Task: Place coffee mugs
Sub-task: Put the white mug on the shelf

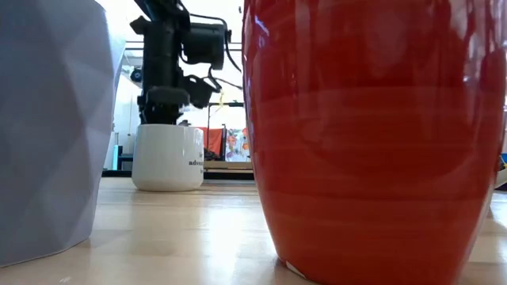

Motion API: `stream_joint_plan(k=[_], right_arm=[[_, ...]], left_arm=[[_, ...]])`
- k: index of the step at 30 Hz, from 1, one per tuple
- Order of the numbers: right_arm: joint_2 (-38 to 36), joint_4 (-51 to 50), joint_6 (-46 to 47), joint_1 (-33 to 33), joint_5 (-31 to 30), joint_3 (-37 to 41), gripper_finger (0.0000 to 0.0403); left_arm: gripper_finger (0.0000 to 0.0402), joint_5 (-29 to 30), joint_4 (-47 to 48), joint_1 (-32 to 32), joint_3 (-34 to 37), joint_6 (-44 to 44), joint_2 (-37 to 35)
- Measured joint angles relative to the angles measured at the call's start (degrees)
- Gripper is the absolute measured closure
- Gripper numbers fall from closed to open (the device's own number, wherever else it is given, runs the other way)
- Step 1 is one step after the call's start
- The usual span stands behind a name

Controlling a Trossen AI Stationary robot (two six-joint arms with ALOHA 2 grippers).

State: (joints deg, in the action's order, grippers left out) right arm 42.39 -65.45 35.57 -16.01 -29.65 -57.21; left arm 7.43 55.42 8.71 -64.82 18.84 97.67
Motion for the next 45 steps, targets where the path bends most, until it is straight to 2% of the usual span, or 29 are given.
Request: stream_joint_plan(k=[4, 7, 9, 13, 14, 17, 21, 28, 32, 36, 40, 45], right_arm=[[0.0, -0.1, 0.0, 0.0, 0.7, 0.0, 0.0334], [0.0, -0.3, 0.0, 0.0, 0.8, 0.0, 0.0334], [0.0, -0.3, 0.0, 0.0, 0.8, 0.0, 0.0334], [0.0, -0.4, 0.0, 0.0, 0.8, 0.0, 0.0334], [0.0, -0.4, 0.0, 0.0, 0.8, 0.0, 0.0334], [0.0, -1.2, 0.0, 0.0, 0.8, 0.0, 0.0334], [0.0, -2.0, 0.0, 0.0, 0.1, 0.0, 0.0334], [0.0, -2.3, 0.0, 0.0, -0.5, 0.0, 0.0334], [0.0, -2.1, 0.1, 0.0, -2.0, 0.0, 0.0334], [0.0, -1.5, 0.5, 0.0, -4.4, 0.0, 0.0334], [0.0, 0.3, 0.5, 0.0, -4.8, 0.0, 0.0334], [1.1, 0.5, 1.5, 0.0, -4.8, 0.0, 0.0334]], left_arm=[[0.0251, -0.8, -0.3, 0.0, 0.0, -0.1, 1.8], [0.0269, -1.5, -0.3, 0.0, 0.0, -0.2, 2.2], [0.0296, -1.9, -0.3, -0.1, 0.0, -0.5, 2.2], [0.0382, -1.7, -1.0, -0.1, 0.0, -0.6, 2.2], [0.0388, -2.0, -0.8, -0.1, 0.0, -1.0, 2.0], [0.0393, -1.8, -1.2, -0.1, -0.4, -1.4, 1.9], [0.0394, -2.3, 1.6, -0.3, -4.4, -2.1, 1.9], [0.0395, -2.2, 11.6, 1.7, -19.1, -1.8, 1.8], [0.0395, -1.9, 18.6, 5.9, -28.0, -1.1, 1.8], [0.0395, -1.9, 21.6, 12.6, -34.7, -1.6, 2.9], [0.0395, -1.2, 23.5, 18.6, -38.3, -4.5, 6.5], [0.0395, -0.7, 24.3, 23.1, -41.3, -7.5, 12.6]])
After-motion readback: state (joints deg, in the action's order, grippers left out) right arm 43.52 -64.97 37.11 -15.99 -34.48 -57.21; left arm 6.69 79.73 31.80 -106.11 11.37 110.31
